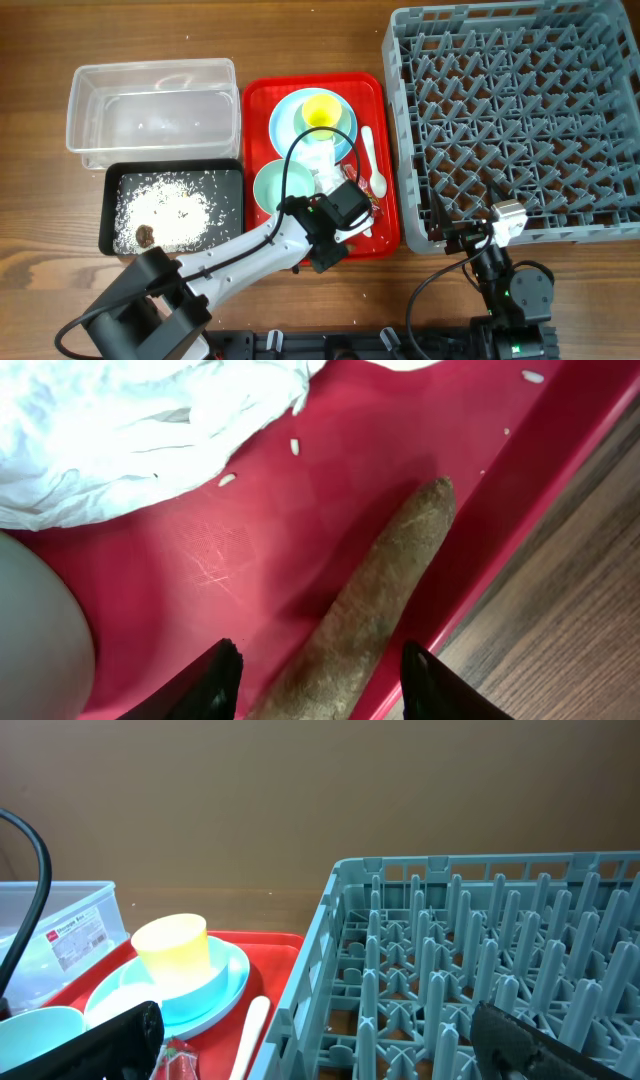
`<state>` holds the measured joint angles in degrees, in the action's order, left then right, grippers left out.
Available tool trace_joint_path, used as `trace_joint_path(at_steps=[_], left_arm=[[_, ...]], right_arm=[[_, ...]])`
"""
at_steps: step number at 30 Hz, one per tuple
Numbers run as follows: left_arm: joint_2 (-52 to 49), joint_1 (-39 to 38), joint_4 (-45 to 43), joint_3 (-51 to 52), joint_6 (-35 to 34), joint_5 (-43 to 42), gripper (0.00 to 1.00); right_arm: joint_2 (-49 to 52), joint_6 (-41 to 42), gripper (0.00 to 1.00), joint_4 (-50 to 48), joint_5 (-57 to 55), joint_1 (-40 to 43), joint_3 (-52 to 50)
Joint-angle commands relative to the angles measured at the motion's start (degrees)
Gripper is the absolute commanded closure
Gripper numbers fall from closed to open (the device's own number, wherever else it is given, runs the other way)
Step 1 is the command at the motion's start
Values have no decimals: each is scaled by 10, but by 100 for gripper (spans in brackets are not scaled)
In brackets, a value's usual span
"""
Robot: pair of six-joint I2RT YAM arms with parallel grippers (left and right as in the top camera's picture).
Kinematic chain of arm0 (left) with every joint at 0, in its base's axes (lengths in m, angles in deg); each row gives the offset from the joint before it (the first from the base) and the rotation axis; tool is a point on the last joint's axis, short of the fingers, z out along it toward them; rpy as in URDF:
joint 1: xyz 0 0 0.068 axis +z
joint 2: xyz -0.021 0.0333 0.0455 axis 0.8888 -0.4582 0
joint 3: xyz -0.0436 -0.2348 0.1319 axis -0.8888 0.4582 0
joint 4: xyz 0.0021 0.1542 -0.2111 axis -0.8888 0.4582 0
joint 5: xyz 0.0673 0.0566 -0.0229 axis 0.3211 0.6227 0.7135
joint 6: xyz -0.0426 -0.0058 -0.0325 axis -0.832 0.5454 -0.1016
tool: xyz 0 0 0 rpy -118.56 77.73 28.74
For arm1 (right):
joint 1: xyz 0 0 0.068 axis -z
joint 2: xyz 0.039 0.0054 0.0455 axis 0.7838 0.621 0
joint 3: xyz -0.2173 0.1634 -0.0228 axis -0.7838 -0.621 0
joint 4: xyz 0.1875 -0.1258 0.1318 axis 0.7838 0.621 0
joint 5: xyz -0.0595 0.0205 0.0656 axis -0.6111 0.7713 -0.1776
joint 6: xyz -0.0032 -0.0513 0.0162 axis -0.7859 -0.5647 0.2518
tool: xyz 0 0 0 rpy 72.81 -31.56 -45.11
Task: Sort waste into correct bins and load items into the dishwasher rack
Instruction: 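Grasp the brown root on the red tray with the left gripper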
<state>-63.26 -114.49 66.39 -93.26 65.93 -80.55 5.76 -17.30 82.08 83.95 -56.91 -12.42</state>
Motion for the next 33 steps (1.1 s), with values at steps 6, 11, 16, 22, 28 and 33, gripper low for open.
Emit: trace_joint_path(at_steps=[6, 11, 16, 22, 28, 33], left_arm=[[-7, -3, 6, 7, 28, -19, 49], [-7, -2, 5, 7, 28, -19, 49], [-7, -2, 2, 7, 28, -19, 49], [-7, -2, -7, 7, 28, -4, 47], [-7, -2, -21, 7, 34, -2, 49], [-7, -2, -19, 7, 39, -2, 52]], right_arm=[[-2, -2, 0, -2, 3, 1, 0], [-2, -3, 0, -2, 3, 1, 0], [-2, -2, 0, -2, 3, 1, 0], [-2, -2, 0, -2, 3, 1, 0], [-2, -2, 0, -2, 3, 1, 0], [-2, -2, 0, -2, 3, 1, 0]])
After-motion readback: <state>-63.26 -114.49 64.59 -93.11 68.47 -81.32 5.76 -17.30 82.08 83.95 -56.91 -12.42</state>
